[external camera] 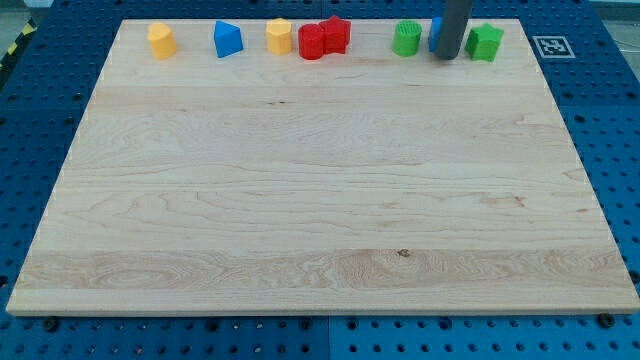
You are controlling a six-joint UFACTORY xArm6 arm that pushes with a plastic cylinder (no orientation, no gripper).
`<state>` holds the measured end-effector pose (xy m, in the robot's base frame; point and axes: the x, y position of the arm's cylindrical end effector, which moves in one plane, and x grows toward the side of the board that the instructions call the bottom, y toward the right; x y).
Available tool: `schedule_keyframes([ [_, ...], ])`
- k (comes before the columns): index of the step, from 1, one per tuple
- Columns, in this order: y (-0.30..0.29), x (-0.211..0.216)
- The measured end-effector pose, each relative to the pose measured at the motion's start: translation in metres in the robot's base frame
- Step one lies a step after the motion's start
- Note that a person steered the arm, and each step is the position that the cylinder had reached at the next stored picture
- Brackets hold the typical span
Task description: Move the blue cube into the green circle
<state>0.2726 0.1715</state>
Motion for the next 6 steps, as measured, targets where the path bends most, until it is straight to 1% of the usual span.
schedule_keyframes([
  [1, 0.009, 0.024],
  [2, 0.045, 0.052],
  [3, 0.101, 0.054],
  [4, 0.139, 0.014],
  [5, 0.138, -0.028],
  [6, 0.105, -0.052],
])
